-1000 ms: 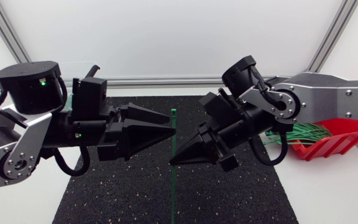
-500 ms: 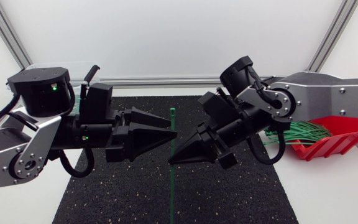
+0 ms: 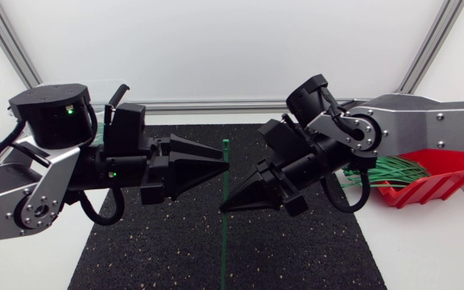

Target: Take a green cable tie from the red box, thread the tail through the head to close it, then place it in the transparent bin on the left.

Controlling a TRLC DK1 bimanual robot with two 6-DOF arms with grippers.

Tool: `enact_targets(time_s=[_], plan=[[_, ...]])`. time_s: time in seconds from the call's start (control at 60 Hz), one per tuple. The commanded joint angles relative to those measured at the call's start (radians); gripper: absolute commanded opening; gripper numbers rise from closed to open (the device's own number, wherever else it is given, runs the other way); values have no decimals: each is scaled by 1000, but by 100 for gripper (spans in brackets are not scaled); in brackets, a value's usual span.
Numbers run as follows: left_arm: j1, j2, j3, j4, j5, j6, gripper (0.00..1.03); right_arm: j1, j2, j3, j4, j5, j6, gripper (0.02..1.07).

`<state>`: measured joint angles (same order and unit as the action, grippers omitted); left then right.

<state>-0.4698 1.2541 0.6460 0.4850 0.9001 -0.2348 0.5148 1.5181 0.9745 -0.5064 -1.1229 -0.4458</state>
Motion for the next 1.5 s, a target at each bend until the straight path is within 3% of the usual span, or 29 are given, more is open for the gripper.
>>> enact_targets(time_s=[0.0, 0.333, 0.567, 1.283, 1.367, 1.483], plan=[[13, 19, 34, 18, -4, 3, 52, -2, 22, 18, -17, -5, -7, 8], [17, 25, 38, 26, -9, 2, 50, -2, 24, 18, -17, -5, -8, 8], [20, 24, 35, 35, -9, 2, 24, -1, 21, 16, -17, -5, -8, 8], [-20, 19, 27, 35, -36, -6, 24, 4, 16, 12, -17, -3, -10, 8], [-20, 21, 29, 35, -36, -8, 19, 4, 16, 10, -17, -3, -10, 8], [-16, 22, 29, 35, -36, -9, 18, 5, 16, 7, -15, -2, -11, 8]])
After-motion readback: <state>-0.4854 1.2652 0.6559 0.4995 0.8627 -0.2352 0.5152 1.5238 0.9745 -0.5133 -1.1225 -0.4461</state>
